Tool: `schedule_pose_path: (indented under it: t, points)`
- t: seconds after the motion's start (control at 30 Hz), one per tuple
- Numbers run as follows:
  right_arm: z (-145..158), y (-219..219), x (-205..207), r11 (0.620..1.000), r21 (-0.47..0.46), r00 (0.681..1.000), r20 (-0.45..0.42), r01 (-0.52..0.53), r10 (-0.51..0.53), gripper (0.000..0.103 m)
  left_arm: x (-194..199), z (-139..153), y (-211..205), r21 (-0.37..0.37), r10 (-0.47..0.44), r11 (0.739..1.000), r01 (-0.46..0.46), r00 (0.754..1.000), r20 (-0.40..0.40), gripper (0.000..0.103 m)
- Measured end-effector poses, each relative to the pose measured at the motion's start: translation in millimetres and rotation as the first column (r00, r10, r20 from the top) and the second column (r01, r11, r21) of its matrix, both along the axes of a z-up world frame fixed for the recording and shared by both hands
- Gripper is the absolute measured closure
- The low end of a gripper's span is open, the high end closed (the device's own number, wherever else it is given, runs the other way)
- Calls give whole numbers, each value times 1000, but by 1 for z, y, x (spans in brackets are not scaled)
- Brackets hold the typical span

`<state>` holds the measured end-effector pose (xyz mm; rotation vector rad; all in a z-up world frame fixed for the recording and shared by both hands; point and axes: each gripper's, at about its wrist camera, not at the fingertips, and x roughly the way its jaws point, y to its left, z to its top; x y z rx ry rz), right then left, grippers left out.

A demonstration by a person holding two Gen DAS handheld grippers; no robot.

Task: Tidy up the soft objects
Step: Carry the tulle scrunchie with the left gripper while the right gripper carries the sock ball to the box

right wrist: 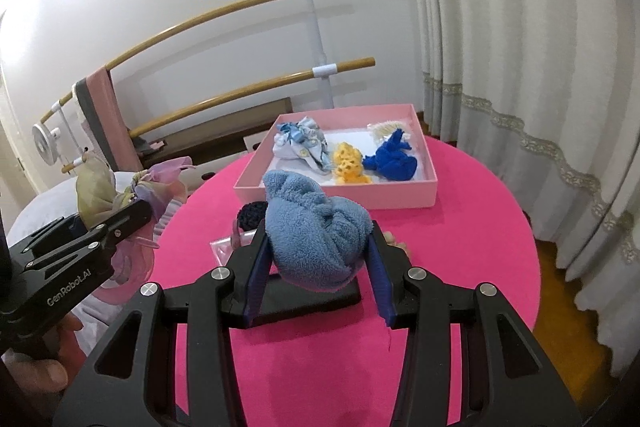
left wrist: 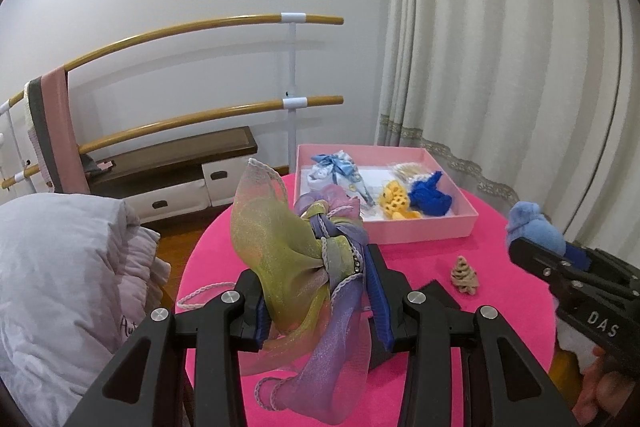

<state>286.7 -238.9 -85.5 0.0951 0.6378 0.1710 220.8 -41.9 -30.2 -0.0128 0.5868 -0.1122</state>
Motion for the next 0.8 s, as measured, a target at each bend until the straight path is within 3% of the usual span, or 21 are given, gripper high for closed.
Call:
schedule_pose_path:
  t: [0.4, 0.8]
  points:
    - [23, -16, 63, 1000, -9, 999, 34, 6, -6, 61, 92, 13, 7, -57, -5, 998, 5, 1000, -1, 65]
    - [44, -25, 161, 999, 47, 1000, 21, -15, 14, 60, 227, 24, 0, -96, -57, 994, 54, 998, -30, 65]
